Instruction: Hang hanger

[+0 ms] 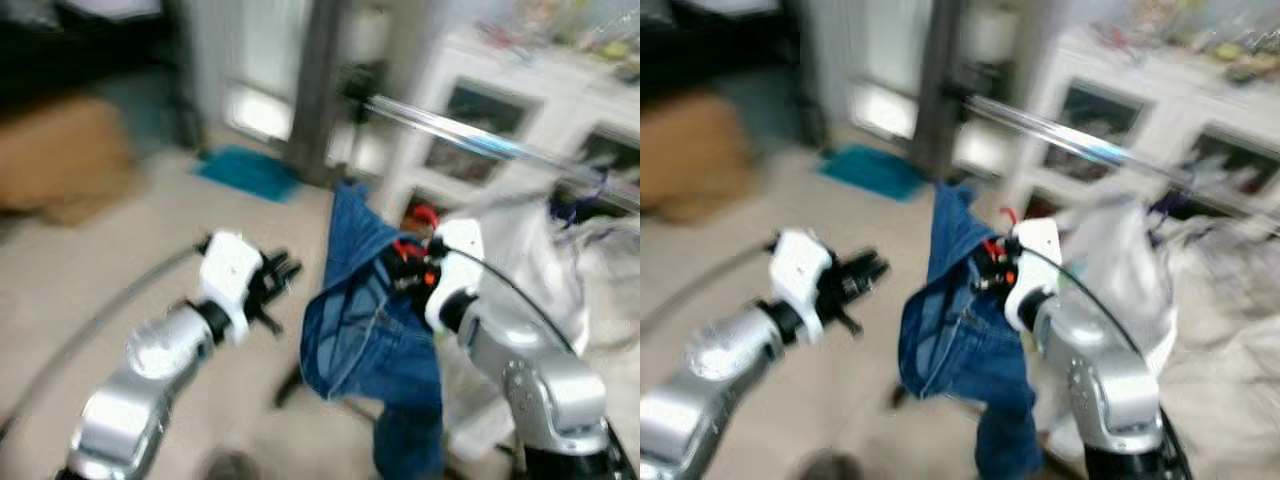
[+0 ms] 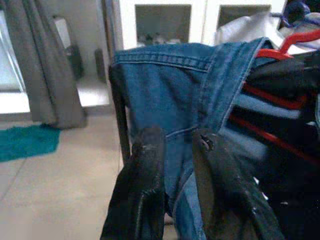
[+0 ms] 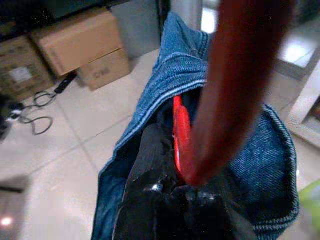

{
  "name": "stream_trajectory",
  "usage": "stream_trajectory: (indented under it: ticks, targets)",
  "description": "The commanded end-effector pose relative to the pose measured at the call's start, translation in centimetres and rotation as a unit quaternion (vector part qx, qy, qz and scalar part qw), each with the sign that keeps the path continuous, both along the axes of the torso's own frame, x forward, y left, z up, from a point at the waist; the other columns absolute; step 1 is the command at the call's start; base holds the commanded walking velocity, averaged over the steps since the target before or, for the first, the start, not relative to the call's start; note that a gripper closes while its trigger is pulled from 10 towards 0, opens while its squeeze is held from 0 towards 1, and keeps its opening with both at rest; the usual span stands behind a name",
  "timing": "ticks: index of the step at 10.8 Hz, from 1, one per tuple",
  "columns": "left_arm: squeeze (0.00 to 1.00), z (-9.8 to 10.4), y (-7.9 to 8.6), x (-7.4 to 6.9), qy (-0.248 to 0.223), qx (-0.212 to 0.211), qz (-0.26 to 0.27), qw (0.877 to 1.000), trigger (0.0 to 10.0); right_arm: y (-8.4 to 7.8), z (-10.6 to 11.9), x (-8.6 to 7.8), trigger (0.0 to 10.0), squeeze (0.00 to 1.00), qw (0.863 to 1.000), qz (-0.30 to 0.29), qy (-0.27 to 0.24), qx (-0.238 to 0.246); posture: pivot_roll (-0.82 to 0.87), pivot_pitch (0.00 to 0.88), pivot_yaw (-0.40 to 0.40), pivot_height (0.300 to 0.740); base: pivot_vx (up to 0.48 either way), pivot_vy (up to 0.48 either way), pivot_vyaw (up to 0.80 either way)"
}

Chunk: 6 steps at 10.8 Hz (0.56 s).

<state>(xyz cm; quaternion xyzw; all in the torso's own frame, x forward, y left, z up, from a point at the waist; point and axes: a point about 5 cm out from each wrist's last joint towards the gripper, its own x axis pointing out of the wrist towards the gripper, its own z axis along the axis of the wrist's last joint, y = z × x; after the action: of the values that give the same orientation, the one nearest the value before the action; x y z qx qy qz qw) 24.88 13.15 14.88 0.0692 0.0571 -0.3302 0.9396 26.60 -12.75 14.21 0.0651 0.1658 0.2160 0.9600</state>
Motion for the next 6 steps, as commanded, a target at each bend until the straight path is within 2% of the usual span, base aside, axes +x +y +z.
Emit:
stream_trajectory:
  ticks: [1,2,4,5,6]
  targets:
    - [0.0,0.1,0.0,0.1,-0.007,0.009,-0.006,1.0,10.0,-0.3,1.1,0.2,0.0,0.0,1.0,-0.008,-0.03,0.001,0.08,0.0,-0.125,0.74,-0.281,0.0,0.0]
    - [0.0,0.2,0.0,0.2,-0.008,0.009,-0.008,1.0,10.0,-0.3,1.3,0.4,0.0,0.0,0.999,-0.01,-0.033,0.001,0.07,0.0,-0.116,0.74,-0.274,0.0,0.0]
    - [0.01,0.3,-0.6,1.2,-0.01,0.016,-0.032,0.999,10.0,0.7,2.5,1.0,0.0,0.0,0.998,0.013,-0.054,0.006,0.07,0.0,-0.114,0.74,0.0,0.0,0.0]
    - [1.0,0.4,-0.8,2.1,-0.032,0.029,-0.045,0.998,10.0,1.2,2.7,1.0,0.0,0.0,0.998,0.029,-0.056,0.014,0.07,0.0,-0.122,0.74,0.0,0.0,0.0]
    - [1.0,0.6,-1.1,2.8,-0.042,0.035,-0.046,0.997,10.0,1.5,2.8,1.1,0.0,0.0,0.998,0.036,-0.056,0.02,0.08,0.0,-0.128,0.74,0.0,0.0,0.0]
